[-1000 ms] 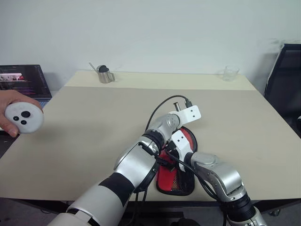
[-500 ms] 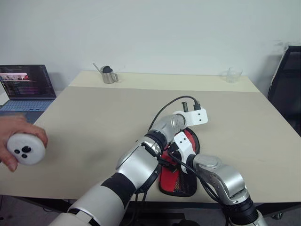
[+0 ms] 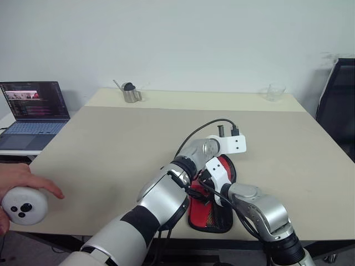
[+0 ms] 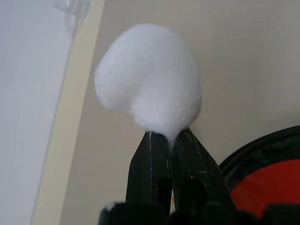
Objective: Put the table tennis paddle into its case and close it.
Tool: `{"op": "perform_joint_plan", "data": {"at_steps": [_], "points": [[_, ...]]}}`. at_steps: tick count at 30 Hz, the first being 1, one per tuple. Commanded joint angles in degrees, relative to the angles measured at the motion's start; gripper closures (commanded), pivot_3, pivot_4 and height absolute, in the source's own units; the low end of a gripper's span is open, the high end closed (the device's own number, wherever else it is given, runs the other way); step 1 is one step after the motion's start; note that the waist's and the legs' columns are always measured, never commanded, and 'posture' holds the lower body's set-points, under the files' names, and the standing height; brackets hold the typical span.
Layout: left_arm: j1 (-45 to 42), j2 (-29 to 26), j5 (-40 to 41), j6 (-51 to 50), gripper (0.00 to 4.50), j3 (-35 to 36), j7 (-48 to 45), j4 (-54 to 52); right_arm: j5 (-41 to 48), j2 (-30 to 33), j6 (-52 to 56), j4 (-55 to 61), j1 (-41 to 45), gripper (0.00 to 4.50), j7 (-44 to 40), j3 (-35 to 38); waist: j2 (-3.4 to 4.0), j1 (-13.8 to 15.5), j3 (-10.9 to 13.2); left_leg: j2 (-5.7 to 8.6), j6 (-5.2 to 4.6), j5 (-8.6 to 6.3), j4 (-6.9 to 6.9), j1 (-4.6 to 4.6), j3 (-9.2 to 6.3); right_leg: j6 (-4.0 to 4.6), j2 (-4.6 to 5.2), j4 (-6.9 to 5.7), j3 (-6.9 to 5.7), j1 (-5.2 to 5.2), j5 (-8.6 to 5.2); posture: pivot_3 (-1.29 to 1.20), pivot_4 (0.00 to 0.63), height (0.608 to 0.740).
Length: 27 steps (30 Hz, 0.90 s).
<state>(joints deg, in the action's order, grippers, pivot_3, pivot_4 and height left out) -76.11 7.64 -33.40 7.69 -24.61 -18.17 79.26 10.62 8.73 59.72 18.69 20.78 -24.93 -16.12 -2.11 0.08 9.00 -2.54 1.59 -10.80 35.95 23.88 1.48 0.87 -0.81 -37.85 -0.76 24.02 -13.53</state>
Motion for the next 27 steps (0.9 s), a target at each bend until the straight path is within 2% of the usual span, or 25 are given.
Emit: {"op": "perform_joint_plan", "data": {"at_steps": [1,8,14,18,22,27], "points": [[3.44,10.32,0.36,-0.42,3.70,-1.43,-1.98,-1.05,1.25,-2.08,1.39,-2.15,2.48,0.37,0.23,-2.09,0.02,-0.01,-0.12,0.00,0.00,0.00,0.00,-0.01,0.00,0.00,0.00,0.00,0.00,0.00,0.00,0.00,0.150,0.740],[2.77,8.41,0.21,-3.30,1.19,-1.87,-4.20,-0.99,1.01,-2.22,0.00,-3.98,3.39,0.37,-0.32,-2.11,0.07,-0.05,-0.38,0.01,0.00,0.00,0.01,-0.06,0.00,0.01,0.00,0.00,0.00,-0.02,0.00,0.00,0.150,0.740],[0.86,4.89,3.35,-4.11,1.19,1.34,-6.57,-2.13,1.02,-2.01,-2.08,-6.15,4.44,0.37,-1.59,-1.63,0.06,-0.30,-0.37,-0.04,-0.01,0.00,0.03,-0.09,-0.01,0.02,0.00,-0.01,0.00,-0.02,-0.01,0.00,0.150,0.740],[-0.02,0.87,8.82,-3.85,1.19,6.54,-12.12,-3.93,3.21,-1.87,-3.02,-9.16,7.49,0.37,-3.03,3.16,0.04,-0.91,-0.28,-0.12,-0.01,0.00,0.03,-0.08,0.00,0.02,0.00,-0.04,0.02,0.04,-0.01,0.00,0.150,0.740],[-2.46,-4.04,17.65,-7.28,1.19,14.63,-21.25,-8.02,6.27,1.98,-4.17,-10.12,10.91,0.37,-7.64,6.24,0.10,-1.62,0.35,-0.11,-0.02,0.01,0.02,0.03,0.01,0.01,-0.05,-0.15,0.02,0.14,0.02,0.00,0.150,0.740],[-3.68,-12.74,17.87,-7.64,1.19,14.47,-26.30,-12.70,9.21,10.63,-5.80,-6.53,12.98,0.37,-16.57,5.43,0.15,-2.14,0.80,-0.04,-0.18,-0.11,-0.13,0.36,0.14,-0.04,-0.15,0.00,0.17,0.39,-0.05,0.00,0.150,0.740]]}}
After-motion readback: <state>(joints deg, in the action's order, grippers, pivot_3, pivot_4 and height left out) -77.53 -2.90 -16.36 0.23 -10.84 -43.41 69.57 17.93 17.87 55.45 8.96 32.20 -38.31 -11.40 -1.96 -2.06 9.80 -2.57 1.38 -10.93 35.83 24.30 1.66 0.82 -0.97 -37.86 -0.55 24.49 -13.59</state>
